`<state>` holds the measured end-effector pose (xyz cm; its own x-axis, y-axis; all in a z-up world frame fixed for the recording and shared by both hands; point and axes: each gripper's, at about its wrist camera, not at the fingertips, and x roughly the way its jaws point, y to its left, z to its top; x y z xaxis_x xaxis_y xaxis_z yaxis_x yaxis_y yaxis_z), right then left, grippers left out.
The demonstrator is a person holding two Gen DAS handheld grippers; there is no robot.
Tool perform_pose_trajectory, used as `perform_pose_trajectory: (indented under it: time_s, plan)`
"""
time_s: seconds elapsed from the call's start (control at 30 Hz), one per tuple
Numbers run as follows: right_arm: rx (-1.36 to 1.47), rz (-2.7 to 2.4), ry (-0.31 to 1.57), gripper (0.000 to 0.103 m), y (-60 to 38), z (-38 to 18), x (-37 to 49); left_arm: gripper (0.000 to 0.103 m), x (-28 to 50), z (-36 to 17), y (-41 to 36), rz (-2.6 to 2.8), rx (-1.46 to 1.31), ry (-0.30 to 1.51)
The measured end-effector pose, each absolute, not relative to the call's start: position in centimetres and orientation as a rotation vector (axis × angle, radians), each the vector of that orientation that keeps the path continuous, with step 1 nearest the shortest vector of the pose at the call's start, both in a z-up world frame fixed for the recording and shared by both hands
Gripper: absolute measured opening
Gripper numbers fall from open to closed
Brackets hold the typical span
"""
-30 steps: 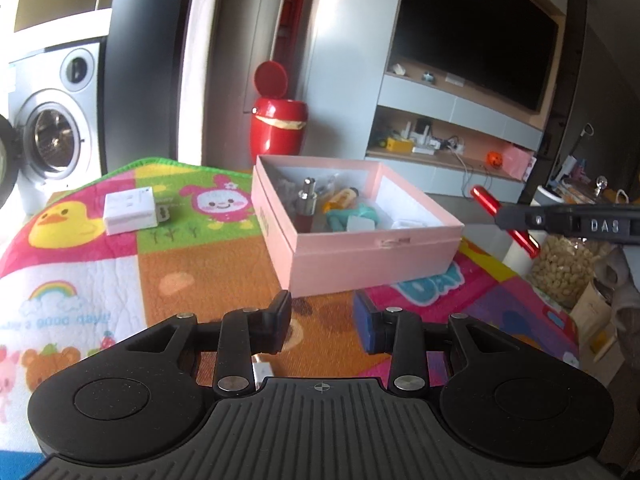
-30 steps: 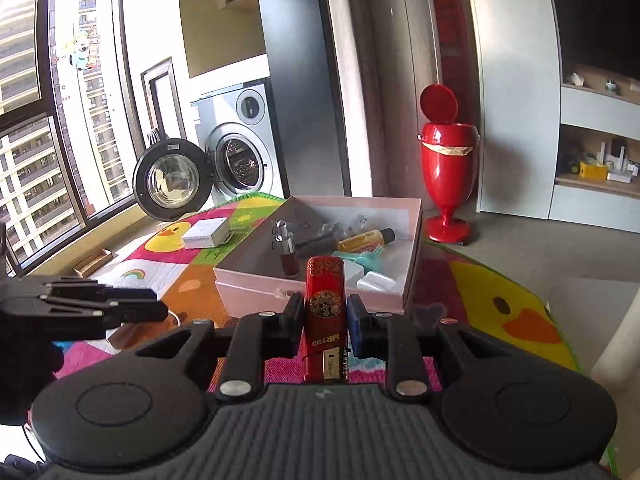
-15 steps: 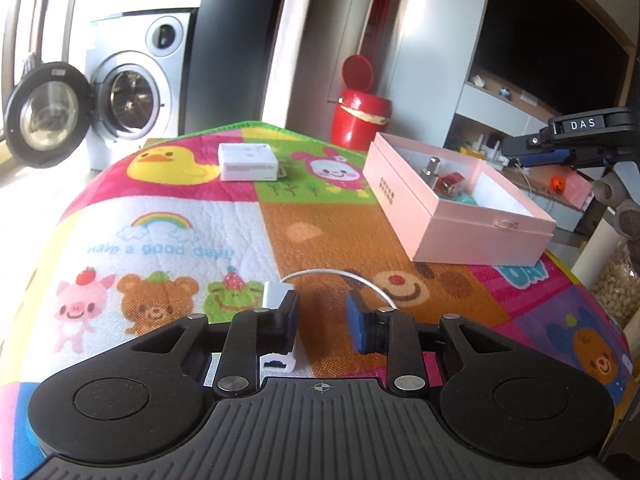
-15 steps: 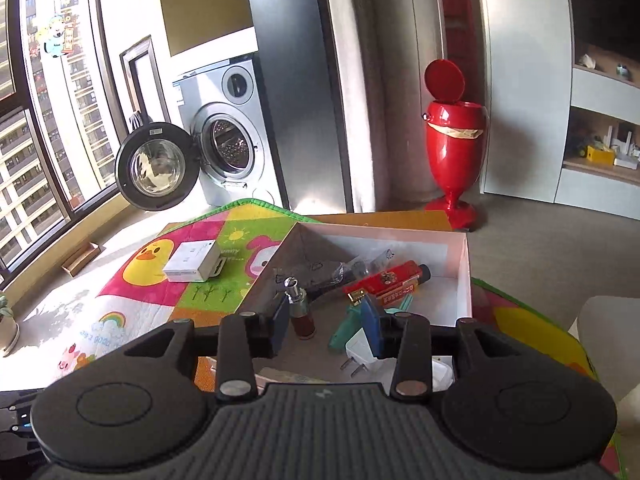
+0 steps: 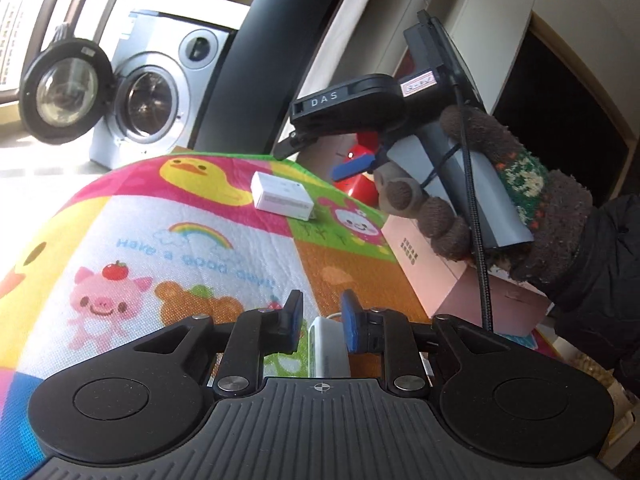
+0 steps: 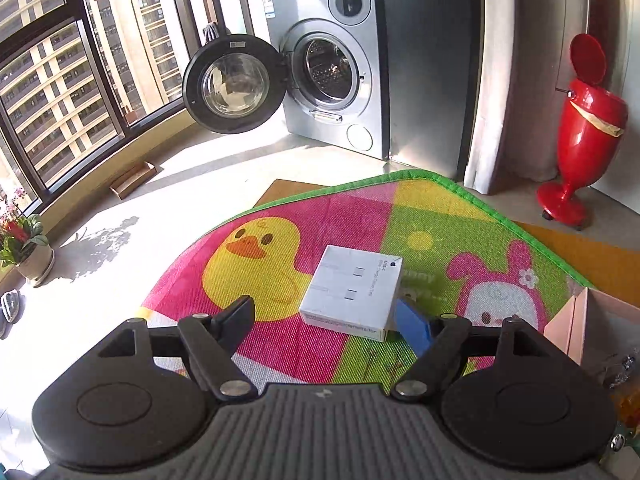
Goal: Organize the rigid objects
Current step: 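Grasp the white cable box with the right tool while the left tool grasps the adapter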
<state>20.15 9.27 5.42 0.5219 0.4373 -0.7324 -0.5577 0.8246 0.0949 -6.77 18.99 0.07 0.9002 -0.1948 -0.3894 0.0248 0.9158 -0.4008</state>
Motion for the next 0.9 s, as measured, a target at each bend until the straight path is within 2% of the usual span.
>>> perform_pose_trajectory:
  time_s: [0.17, 0.33, 0.4, 0.47, 0.7, 0.9]
  plan:
    - [-0.232, 0.455, 0.875, 0.078, 12.3, 2.4, 23.4, 0.023, -7.0, -0.2, 20.0, -0.109, -0.466, 0.419]
    - [-0.163, 0.522, 0.990, 0.080, 12.2, 0.9, 23.9, 0.023, -7.3, -0.1, 20.3, -0.124, -0.485, 0.402]
    - [-0.185, 0.521, 0.966, 0.071, 12.0, 1.4, 23.0, 0.023, -7.3, -0.2, 20.4, -0.126, -0.493, 0.398]
    - [-0.202, 0.546, 0.937, 0.068, 11.3, 2.5, 21.5, 0.023, -7.3, -0.2, 20.4, -0.127, -0.498, 0.397]
    - [-0.270, 0.696, 0.718, 0.068, 4.3, 8.5, 10.8, 0.023, -6.8, -0.5, 20.3, -0.168, -0.494, 0.429]
    - [-0.275, 0.705, 0.637, 0.068, -4.9, 9.4, 3.2, 0.024, -6.2, -0.3, 18.7, -0.202, -0.405, 0.494]
